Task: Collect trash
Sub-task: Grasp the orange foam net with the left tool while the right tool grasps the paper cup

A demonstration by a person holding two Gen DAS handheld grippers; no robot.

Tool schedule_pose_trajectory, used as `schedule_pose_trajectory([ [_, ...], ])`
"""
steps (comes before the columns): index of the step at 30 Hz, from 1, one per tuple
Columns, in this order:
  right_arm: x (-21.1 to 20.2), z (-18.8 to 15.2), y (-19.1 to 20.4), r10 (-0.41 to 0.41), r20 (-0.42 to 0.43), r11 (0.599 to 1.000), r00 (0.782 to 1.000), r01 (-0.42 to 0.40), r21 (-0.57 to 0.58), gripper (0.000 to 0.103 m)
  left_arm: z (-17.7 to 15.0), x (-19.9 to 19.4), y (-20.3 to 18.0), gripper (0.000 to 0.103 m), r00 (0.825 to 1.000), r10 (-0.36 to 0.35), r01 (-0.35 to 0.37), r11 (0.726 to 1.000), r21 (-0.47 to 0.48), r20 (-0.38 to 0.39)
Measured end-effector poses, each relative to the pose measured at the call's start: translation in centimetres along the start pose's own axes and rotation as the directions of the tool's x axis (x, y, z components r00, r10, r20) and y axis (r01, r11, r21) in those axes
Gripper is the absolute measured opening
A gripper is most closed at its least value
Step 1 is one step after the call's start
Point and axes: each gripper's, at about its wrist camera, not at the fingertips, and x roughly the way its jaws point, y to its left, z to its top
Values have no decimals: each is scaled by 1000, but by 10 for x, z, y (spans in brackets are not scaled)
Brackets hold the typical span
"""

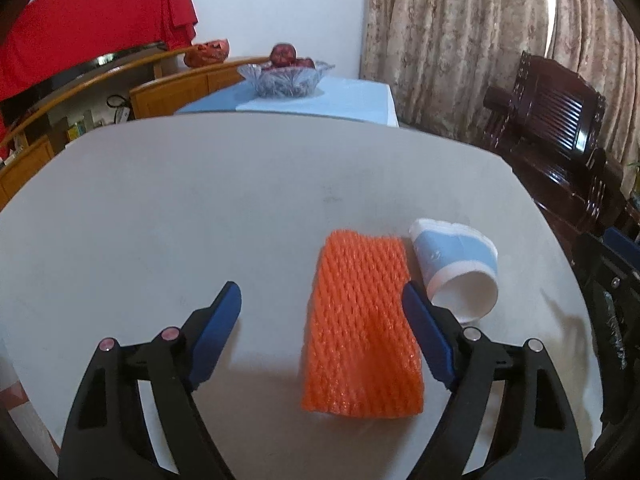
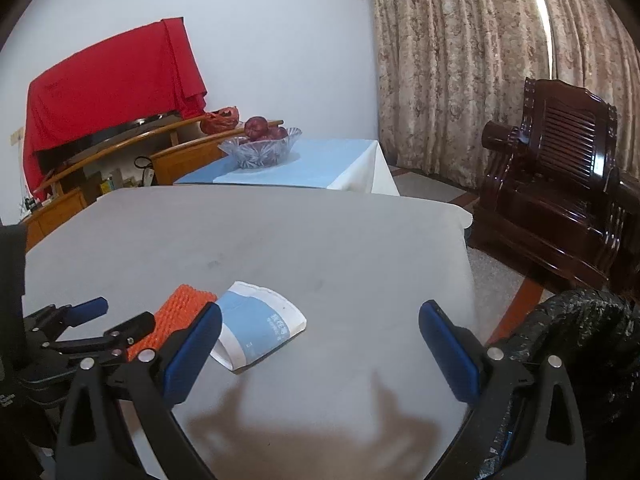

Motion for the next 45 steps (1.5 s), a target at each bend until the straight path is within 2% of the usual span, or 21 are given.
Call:
schedule_pose_trajectory([
  [5, 6, -4, 2, 3, -19, 1000, 1000, -3, -4, 97, -8, 13, 0, 73, 998, -20, 19, 1000, -11, -67],
  [8, 8, -5, 1, 10, -28, 1000, 1000, -10, -6, 97, -11, 19, 0, 55, 994, -57, 54, 998, -30, -98],
  [9, 9, -5, 2, 13, -31, 1000, 999, -13, -9, 97, -12, 22, 1, 43, 990, -79, 74, 996, -42, -115],
  [10, 10, -6, 2, 16, -33, 1000, 999, -16, -11, 97, -13, 23, 2, 35, 988, -98, 92, 994, -52, -122],
  [11, 11, -6, 3, 18, -34, 1000, 999, -18, -12, 97, -15, 24, 2, 32, 987, -104, 98, 994, -54, -121],
  [13, 13, -6, 3, 25, -41, 1000, 999, -25, -14, 97, -15, 21, -1, 13, 989, -103, 99, 994, -41, -109],
  [14, 14, -6, 3, 30, -47, 999, 998, -30, -16, 97, -15, 19, -1, 11, 990, -98, 94, 995, -38, -100],
  [21, 21, -7, 16, 65, -73, 996, 995, -69, -54, 97, -6, 5, 3, 9, 996, -82, 80, 995, -58, -36],
  [25, 26, -9, 24, 55, -93, 994, 994, -63, -86, 97, 4, -4, 8, 9, 999, -42, 42, 998, -47, 1],
  [34, 44, -14, 32, 33, -140, 995, 990, -46, -89, 97, 9, -6, 14, 9, 1000, -23, 23, 998, -52, 6],
  [45, 69, -9, 33, 131, -201, 981, 971, -156, -115, 97, 7, 0, 20, 9, 1000, -29, 29, 997, -74, -1],
])
